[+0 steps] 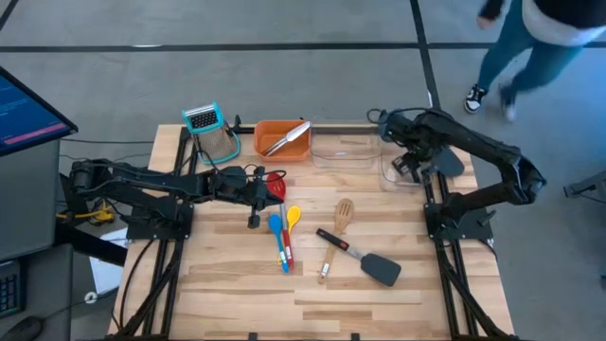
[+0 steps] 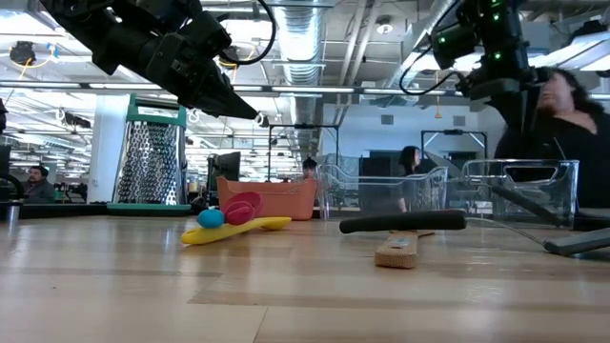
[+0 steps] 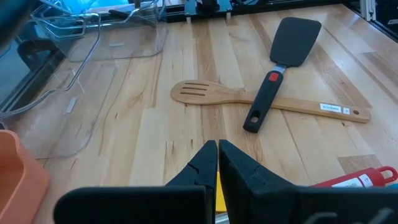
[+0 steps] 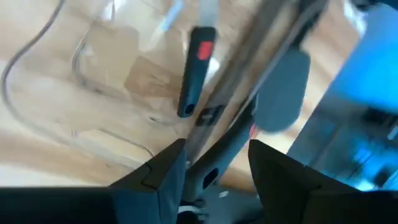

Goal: Pick & Place Kitchen Items
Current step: Put the black spatula into the right transparent bin

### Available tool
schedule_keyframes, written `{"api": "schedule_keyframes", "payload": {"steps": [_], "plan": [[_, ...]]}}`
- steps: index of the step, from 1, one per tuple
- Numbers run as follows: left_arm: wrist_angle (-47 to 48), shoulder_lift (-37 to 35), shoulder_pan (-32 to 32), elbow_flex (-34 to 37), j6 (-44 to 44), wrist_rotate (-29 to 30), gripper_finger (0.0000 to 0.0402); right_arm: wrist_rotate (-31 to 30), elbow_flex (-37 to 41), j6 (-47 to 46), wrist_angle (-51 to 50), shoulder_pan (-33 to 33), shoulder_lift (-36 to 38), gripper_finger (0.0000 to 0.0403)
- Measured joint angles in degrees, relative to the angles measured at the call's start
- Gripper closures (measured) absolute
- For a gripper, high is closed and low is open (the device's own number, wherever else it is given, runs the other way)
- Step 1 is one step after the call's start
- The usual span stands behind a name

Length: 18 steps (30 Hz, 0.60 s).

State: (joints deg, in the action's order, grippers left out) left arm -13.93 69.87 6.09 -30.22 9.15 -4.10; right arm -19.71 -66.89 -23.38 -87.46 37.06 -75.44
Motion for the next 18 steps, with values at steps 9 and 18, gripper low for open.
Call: {"api": "schedule_keyframes", "payload": {"steps": [9,18], "plan": [[0.0,0.0,0.0,0.0,0.0,0.0,0.0400,8.1,0.0,-15.1,-2.5,7.0,0.1,0.0250],[0.0,0.0,0.0,0.0,0.0,0.0,0.0400,12.3,0.0,-17.1,-2.5,13.2,0.1,0.0244]]}}
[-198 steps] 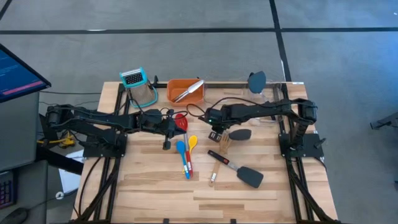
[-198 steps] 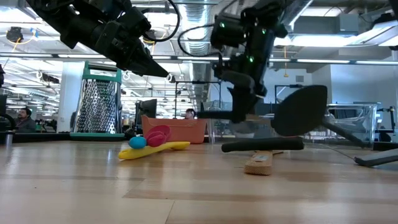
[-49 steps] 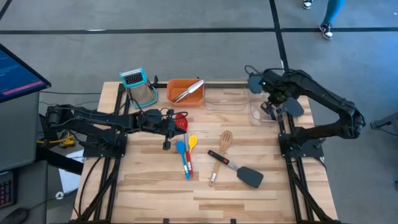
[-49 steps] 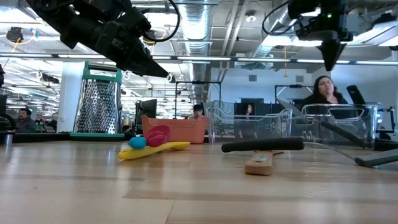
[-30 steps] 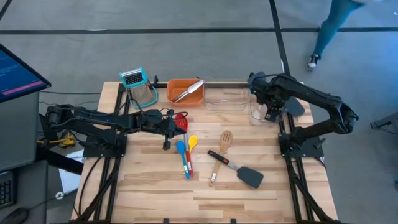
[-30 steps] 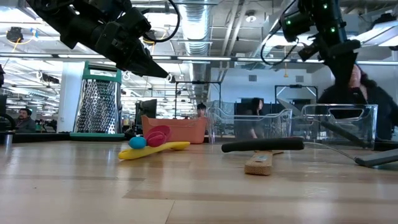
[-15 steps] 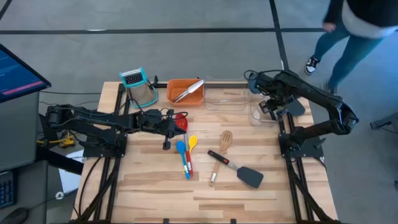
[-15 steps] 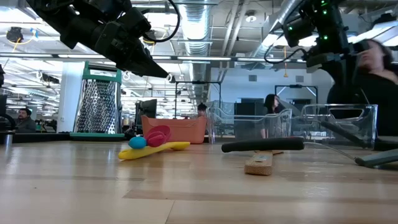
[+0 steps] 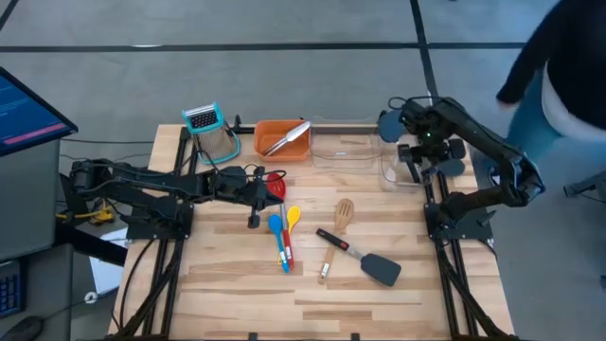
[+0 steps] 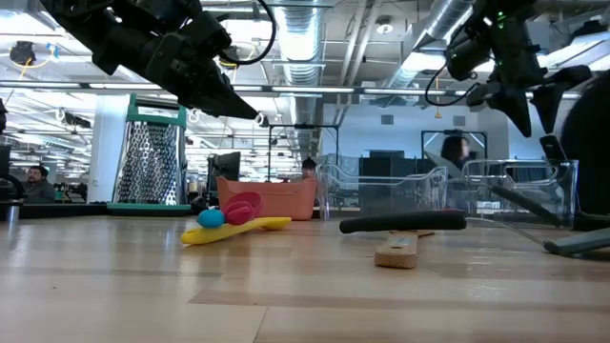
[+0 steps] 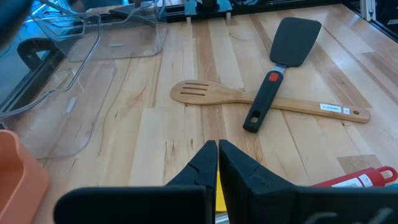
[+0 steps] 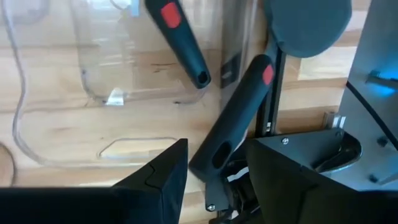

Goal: Pick & Place Kitchen Items
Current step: Put the black spatula into the right transparent bin

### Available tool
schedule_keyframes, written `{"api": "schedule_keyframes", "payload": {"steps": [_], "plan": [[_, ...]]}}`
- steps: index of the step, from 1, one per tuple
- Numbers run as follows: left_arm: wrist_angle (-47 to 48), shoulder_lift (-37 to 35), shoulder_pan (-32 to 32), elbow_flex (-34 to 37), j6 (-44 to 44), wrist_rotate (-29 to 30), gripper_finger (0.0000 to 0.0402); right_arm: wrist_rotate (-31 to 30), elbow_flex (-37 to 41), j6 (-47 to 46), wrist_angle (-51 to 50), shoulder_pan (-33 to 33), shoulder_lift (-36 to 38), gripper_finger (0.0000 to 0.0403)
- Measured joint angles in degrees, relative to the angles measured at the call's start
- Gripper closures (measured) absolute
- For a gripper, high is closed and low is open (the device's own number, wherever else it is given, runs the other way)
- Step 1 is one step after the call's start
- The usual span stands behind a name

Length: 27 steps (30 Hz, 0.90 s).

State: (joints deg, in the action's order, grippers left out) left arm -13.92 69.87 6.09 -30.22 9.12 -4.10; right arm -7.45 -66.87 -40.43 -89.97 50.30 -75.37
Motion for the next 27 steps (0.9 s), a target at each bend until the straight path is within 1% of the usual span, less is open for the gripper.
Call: {"api": "schedule_keyframes", "payload": {"steps": [7,10,14,16,24,27], "plan": [[0.0,0.0,0.0,0.0,0.0,0.0,0.0400,0.4,0.0,-1.7,0.0,4.0,0.0,0.0243],[0.1,0.0,0.0,0.0,0.0,0.0,0.0400,2.9,0.0,-3.0,0.0,6.3,0.0,0.0240],[0.2,0.0,0.0,0.0,0.0,0.0,0.0400,8.2,0.0,-3.4,0.0,8.6,0.0,0.0239],[0.2,0.0,0.0,0.0,0.0,0.0,0.0400,9.4,0.0,-4.3,0.0,9.2,0.0,0.0240],[0.2,0.0,0.0,0.0,0.0,0.0,0.0400,8.3,0.2,-5.4,0.0,10.5,0.0,0.0252],[0.2,0.0,0.0,0.0,0.0,0.0,0.0400,5.7,2.0,-8.8,0.0,10.7,0.0,0.0259]]}}
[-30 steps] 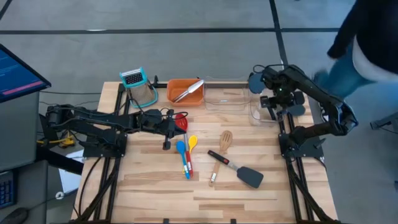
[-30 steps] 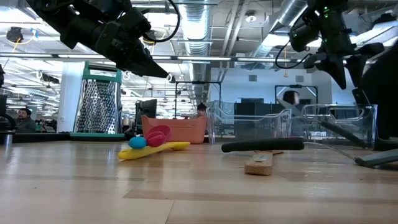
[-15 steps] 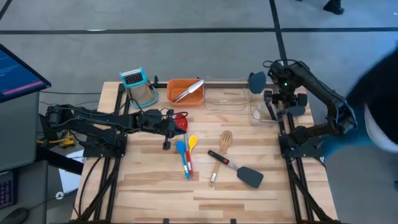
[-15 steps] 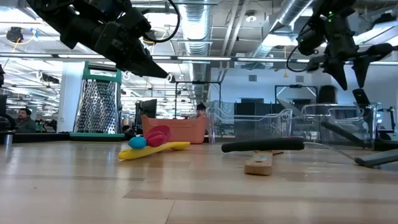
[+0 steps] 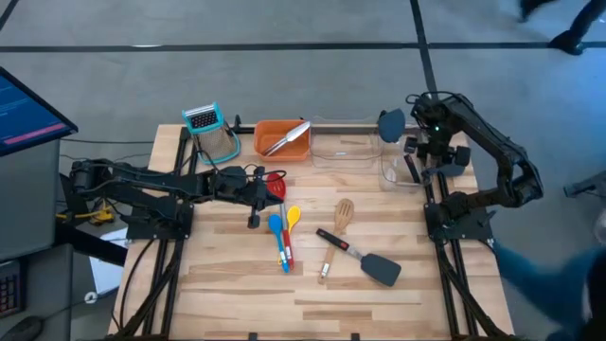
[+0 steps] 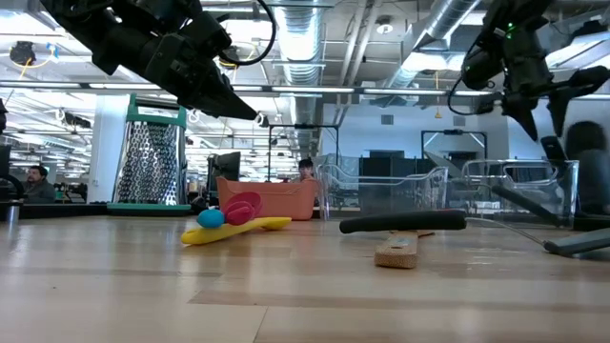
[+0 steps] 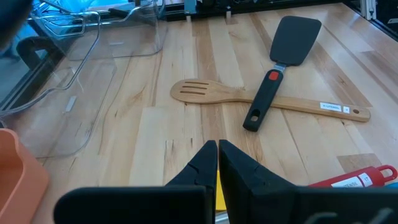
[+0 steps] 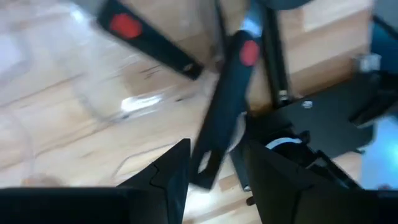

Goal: Pick & Place Kitchen Items
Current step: Put the black spatula into the right transparent bin

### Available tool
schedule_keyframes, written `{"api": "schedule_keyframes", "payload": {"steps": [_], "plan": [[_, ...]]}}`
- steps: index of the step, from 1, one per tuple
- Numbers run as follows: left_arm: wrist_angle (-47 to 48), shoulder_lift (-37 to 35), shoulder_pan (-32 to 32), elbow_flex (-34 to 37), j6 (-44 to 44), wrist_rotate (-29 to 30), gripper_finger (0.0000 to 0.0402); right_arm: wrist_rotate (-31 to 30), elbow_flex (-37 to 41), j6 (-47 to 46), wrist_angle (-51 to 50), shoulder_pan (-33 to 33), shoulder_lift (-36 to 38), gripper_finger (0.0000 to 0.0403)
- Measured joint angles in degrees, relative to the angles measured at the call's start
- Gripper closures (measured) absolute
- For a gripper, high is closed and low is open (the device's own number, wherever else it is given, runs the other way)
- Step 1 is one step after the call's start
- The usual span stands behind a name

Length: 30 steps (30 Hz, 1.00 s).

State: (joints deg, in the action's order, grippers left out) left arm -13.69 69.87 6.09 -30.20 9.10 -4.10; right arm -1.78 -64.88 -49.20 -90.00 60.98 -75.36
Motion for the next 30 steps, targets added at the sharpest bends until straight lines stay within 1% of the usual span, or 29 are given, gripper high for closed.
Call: {"api": "schedule_keyframes", "payload": {"steps": [2,6,9,12,15,18,22,27,30], "plan": [[0.0,0.0,0.0,0.0,0.0,0.0,0.0400,-1.1,1.9,-0.9,0.1,0.2,0.0,0.0263],[0.1,0.0,0.0,0.0,0.0,0.0,0.0400,1.9,6.0,-1.5,0.9,0.7,0.0,0.0263],[0.2,0.0,0.0,0.0,0.0,0.0,0.0400,2.0,8.3,-2.5,2.0,0.7,0.0,0.0261],[0.2,0.0,0.0,0.0,0.0,0.0,0.0400,1.7,9.8,-1.6,3.7,0.7,0.0,0.0259],[0.2,0.0,0.0,0.0,0.0,0.0,0.0400,1.7,10.9,0.5,7.6,0.7,0.0,0.0262],[0.2,0.0,0.0,0.0,0.0,0.0,0.0400,1.7,12.2,1.3,10.2,0.7,0.0,0.0279],[0.3,0.0,0.0,0.0,0.0,0.0,0.0400,0.4,12.6,2.2,10.7,0.7,0.0,0.0324],[0.4,0.0,0.0,0.0,0.0,0.0,0.0400,-2.3,12.5,4.2,10.4,0.7,0.0,0.0329],[0.4,0.0,0.0,0.0,0.0,0.0,0.0400,-2.8,12.5,4.9,9.3,0.7,0.0,0.0331]]}}
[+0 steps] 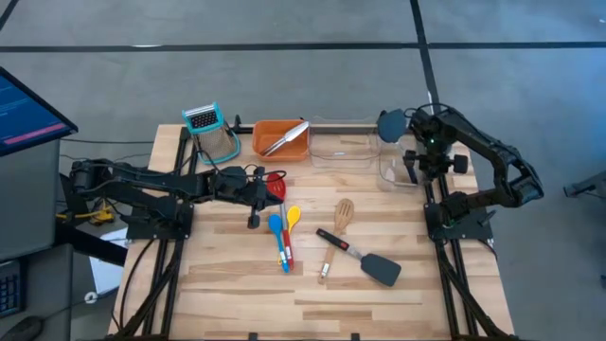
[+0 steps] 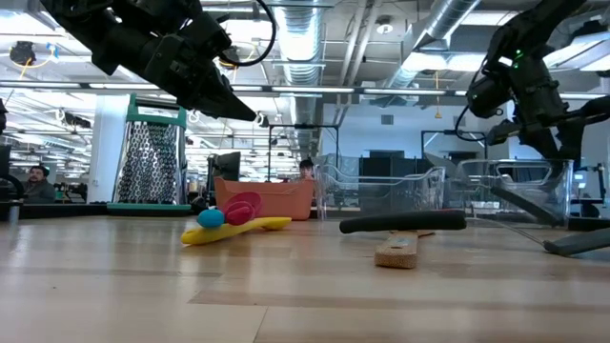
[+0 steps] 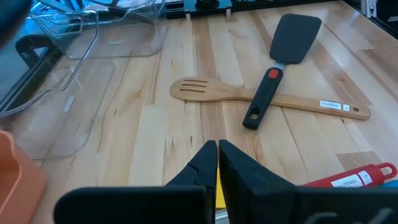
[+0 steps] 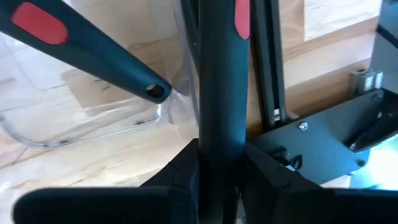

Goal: Pick & Place Kitchen Items
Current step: Put the black spatula into the right transparent bin

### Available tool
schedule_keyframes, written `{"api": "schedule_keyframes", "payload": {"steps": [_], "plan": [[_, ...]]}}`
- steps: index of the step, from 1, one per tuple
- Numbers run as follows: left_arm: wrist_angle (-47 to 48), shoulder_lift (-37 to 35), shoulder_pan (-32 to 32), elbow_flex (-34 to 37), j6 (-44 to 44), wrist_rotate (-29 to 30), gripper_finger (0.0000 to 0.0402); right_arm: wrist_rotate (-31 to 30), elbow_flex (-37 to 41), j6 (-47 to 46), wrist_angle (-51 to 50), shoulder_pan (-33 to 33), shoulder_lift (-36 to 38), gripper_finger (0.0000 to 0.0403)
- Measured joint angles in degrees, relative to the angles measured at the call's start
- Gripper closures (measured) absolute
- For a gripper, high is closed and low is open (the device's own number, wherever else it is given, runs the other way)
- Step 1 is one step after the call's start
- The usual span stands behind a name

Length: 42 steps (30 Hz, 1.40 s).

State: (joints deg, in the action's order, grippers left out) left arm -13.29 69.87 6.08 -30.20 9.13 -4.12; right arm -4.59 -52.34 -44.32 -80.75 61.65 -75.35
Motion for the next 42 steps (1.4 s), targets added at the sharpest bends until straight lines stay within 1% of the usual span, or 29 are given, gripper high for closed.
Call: {"api": "schedule_keyframes", "payload": {"steps": [2,5,10,17,20,22,27,28,31,33,37,42], "plan": [[0.0,0.0,0.0,0.0,0.0,0.0,0.0400,-1.1,-0.1,0.6,-1.1,0.0,0.0,0.0333],[0.0,0.0,0.0,0.0,0.0,0.0,0.0400,-4.2,-1.1,1.2,-4.2,-0.1,0.0,0.0336],[0.0,0.0,0.0,0.0,0.0,0.0,0.0400,-9.0,-5.3,1.1,-6.5,-0.7,1.0,0.0341],[0.0,0.0,0.0,0.0,0.0,0.0,0.0400,-9.5,-14.1,1.4,-8.6,-4.0,4.8,0.0343],[0.0,0.0,0.0,0.0,0.0,0.0,0.0400,-10.3,-18.2,0.8,-9.2,-6.7,7.1,0.0343],[0.0,0.0,0.0,0.0,0.1,0.0,0.0400,-10.6,-20.3,-0.2,-9.0,-9.6,8.7,0.0343],[0.0,0.0,0.0,0.0,0.1,0.0,0.0400,-12.2,-21.4,-4.7,-8.9,-18.4,10.3,0.0344],[0.0,0.0,0.0,0.0,0.1,0.0,0.0400,-12.7,-21.3,-5.5,-9.0,-20.1,10.1,0.0345],[0.0,0.0,0.0,0.0,0.1,0.0,0.0400,-17.7,-21.3,-7.8,-8.9,-24.5,8.6,0.0346],[0.0,0.0,0.0,0.0,0.1,0.0,0.0400,-19.8,-21.3,-9.7,-8.8,-26.6,6.9,0.0346],[0.0,0.0,0.0,0.0,0.0,0.0,0.0400,-21.3,-21.3,-10.2,-8.9,-28.3,2.7,0.0346],[0.3,0.0,0.0,0.0,0.0,0.0,0.0400,-22.8,-21.3,-10.2,-9.2,-28.7,-4.5,0.0346]]}}
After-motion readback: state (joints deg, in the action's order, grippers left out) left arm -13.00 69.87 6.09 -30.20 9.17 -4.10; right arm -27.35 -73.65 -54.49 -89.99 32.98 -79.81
